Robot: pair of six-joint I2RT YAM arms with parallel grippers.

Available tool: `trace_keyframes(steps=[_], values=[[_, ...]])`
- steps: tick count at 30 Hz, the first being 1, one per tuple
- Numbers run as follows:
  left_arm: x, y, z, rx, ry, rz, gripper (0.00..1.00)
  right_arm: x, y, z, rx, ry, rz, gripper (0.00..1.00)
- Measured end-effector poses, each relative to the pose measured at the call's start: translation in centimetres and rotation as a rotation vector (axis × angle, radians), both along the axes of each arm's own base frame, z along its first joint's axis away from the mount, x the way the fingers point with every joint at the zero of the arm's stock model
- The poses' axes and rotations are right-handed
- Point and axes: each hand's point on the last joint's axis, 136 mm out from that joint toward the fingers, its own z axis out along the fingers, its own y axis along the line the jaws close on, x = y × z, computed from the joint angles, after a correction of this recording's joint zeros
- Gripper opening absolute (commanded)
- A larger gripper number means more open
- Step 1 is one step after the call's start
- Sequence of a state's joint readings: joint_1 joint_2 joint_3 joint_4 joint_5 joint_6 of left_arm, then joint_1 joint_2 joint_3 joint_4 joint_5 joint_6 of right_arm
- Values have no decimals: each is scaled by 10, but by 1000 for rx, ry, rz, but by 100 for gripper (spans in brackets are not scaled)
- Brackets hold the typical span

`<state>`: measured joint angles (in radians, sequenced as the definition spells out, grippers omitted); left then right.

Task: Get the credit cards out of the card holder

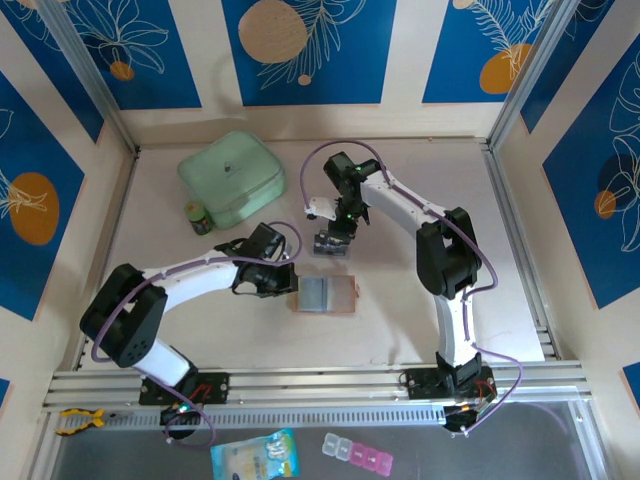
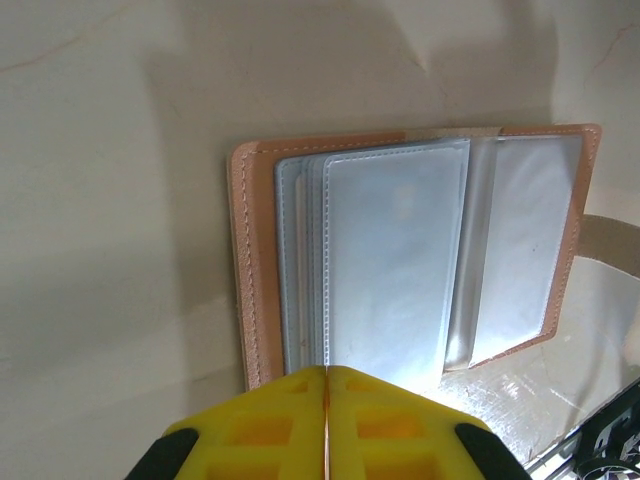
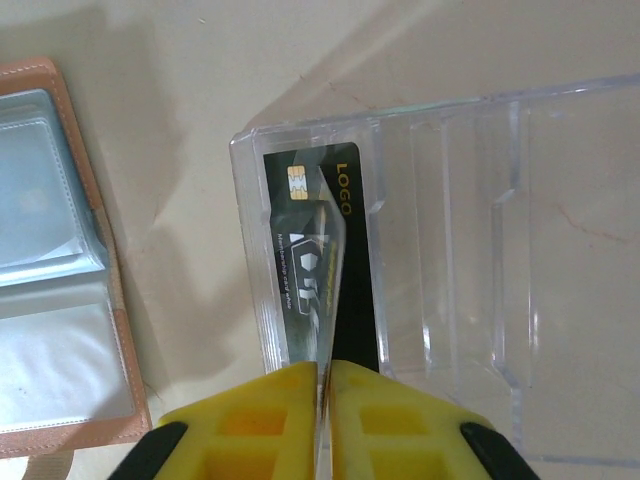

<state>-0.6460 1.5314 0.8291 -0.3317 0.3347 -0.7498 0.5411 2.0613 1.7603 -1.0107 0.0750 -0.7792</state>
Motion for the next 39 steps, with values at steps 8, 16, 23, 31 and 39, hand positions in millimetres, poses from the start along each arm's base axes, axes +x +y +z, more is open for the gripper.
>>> trace_keyframes(steps=[8,16,23,31,39], values=[[-1,1,-1,1,2,1,9,-5,-2,1,11,0,-30,15],[-2,1,-7,4,16,-2,5,-11,-4,27,112,-49,-166,15],[-5,0,-14,2,31,-7,4,-30,-6,38,245,-29,-375,14],[-15,2,-31,4,79,-15,4,-55,2,36,403,115,-598,14],[-19,3,-33,0,93,-16,4,-63,3,37,503,192,-790,14]])
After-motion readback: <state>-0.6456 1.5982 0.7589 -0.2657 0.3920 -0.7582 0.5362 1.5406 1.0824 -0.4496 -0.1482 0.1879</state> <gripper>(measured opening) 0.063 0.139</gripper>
